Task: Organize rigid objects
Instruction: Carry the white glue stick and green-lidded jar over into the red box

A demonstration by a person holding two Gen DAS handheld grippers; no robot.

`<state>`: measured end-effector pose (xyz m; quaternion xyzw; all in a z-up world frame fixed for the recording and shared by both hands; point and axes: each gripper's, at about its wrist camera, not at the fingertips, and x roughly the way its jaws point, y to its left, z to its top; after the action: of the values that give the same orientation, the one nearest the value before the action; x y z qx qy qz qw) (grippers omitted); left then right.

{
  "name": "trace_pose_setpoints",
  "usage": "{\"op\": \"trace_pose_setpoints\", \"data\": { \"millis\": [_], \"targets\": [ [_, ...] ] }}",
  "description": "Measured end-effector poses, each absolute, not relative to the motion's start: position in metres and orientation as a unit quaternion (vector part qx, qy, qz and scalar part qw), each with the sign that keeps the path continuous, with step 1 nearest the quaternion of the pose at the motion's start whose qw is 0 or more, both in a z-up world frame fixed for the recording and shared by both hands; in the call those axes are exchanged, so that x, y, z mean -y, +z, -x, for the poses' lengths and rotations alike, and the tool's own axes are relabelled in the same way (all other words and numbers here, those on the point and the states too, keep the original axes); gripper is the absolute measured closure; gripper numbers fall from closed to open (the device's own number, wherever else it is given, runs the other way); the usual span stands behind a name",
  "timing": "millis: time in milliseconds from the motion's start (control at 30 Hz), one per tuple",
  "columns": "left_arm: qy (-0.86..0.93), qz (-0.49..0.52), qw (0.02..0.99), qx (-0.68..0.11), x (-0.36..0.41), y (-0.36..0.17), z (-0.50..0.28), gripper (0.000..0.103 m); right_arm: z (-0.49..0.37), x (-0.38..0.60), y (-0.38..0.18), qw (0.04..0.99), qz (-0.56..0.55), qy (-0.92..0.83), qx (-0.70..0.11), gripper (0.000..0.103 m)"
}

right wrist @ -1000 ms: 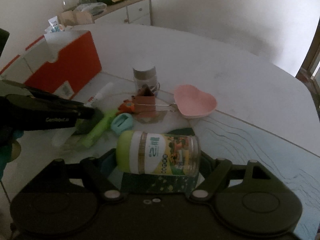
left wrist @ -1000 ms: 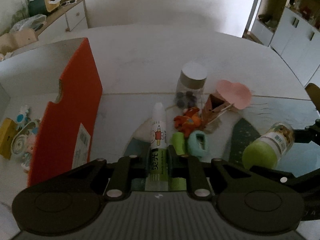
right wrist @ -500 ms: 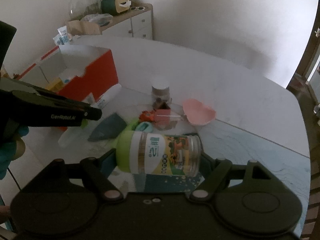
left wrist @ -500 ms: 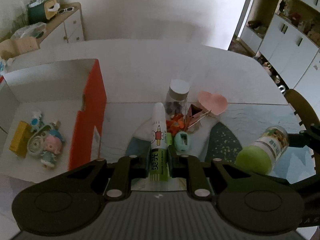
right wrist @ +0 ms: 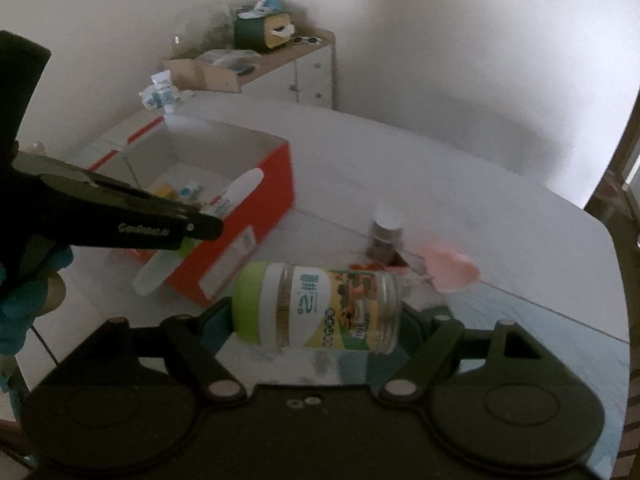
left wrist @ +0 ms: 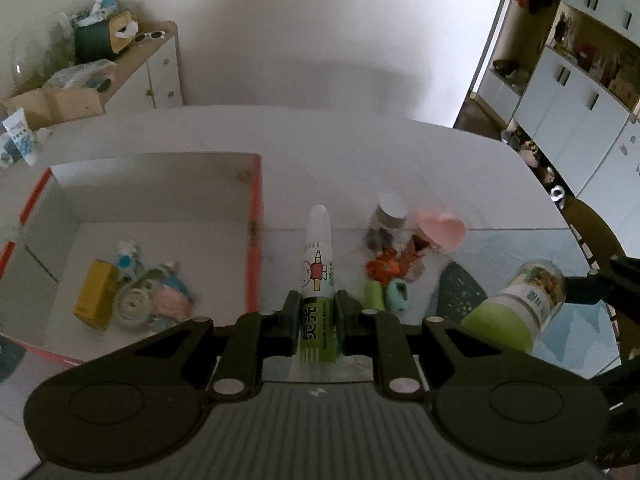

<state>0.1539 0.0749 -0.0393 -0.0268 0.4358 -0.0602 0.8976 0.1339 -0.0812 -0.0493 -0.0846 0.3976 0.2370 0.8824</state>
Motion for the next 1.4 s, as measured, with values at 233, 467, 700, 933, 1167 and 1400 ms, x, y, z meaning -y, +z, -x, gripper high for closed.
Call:
{"op": "trace_pose_setpoints", "data": {
  "millis": [233,467,700,933,1167,1400],
  "targets": [
    [-0.056,0.033,0.901,-0.428,-0.118,-0.028,-0.157,0.086,-0.133,0.039,-0.041,0.882,0.094,0.250,-0.388,0.022],
    [-0.048,0.026,0.900,-0.433,-0.164,-0.026,-0.164,0.086,-0.140,0.004,-0.038,0.881,0.102,0.261,-0.382,0.022],
    [-0.037,0.024,0.897,-0.441,-0.208,-0.032,-0.178,0.086,-0.155,-0.037,-0.041,0.877,0.107,0.269,-0.384,0.022],
    [-0.028,0.020,0.890,-0.455,-0.243,-0.046,-0.202,0.086,-0.174,-0.075,-0.051,0.871,0.114,0.272,-0.393,0.022],
    [-0.015,0.019,0.880,-0.475,-0.270,-0.067,-0.232,0.086,-0.200,-0.111,-0.073,0.867,0.141,0.258,-0.402,0.022],
    [-0.008,0.006,0.869,-0.494,-0.277,-0.090,-0.255,0.086,-0.231,-0.137,-0.101,0.858,0.164,0.248,-0.418,0.022]
  ]
}}
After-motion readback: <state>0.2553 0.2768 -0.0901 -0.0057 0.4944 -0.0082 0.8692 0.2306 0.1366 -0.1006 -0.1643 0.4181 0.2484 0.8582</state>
